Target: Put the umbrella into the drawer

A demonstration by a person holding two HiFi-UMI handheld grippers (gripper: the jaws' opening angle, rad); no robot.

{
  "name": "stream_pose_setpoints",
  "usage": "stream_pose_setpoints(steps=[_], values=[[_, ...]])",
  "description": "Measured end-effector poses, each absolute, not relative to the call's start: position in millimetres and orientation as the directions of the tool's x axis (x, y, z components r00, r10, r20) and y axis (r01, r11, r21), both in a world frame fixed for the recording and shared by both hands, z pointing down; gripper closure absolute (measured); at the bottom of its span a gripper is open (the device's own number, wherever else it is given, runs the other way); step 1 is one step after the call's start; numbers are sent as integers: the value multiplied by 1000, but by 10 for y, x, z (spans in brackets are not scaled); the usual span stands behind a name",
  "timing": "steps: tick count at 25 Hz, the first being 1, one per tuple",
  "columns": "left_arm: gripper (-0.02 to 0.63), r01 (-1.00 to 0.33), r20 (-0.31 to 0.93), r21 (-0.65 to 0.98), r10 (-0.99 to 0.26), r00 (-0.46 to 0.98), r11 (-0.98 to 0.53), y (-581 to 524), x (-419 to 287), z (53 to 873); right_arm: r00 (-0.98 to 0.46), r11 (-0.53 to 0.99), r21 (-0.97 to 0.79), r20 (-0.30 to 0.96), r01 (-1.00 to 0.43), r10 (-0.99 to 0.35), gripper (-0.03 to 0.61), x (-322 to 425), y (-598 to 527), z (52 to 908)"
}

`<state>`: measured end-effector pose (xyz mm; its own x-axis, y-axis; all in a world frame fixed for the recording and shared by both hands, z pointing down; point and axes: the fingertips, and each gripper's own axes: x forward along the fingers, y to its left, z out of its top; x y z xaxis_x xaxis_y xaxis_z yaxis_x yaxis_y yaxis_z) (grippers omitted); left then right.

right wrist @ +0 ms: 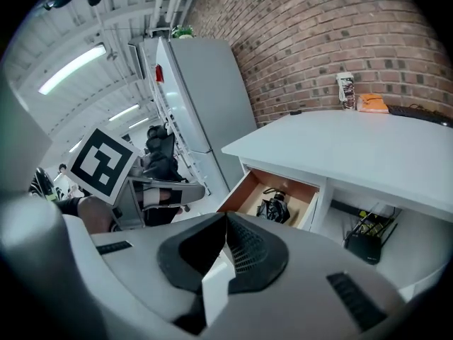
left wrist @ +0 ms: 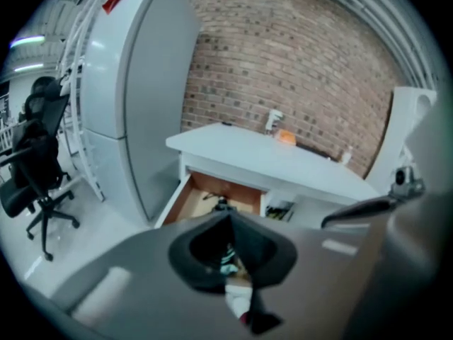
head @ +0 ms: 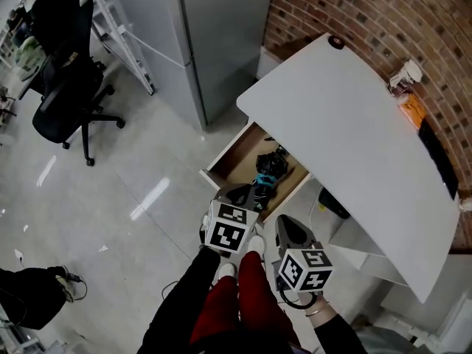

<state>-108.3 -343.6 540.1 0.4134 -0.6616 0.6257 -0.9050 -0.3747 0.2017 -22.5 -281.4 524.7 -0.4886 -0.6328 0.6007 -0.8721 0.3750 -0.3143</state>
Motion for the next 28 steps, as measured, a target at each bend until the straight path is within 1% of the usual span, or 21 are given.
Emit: stream_pose_setpoints(steps=[9, 28], values=[[612, -892, 551, 208, -705, 446, -402, -3096, -1193, 4961, -503, 397, -309, 538, -864, -676, 568, -244, -2669, 4934], [612, -912, 390, 184, -825, 409, -365, -2505, -1625, 3994, -491, 408, -284, 367, -868, -790, 569, -185, -2364, 4177]])
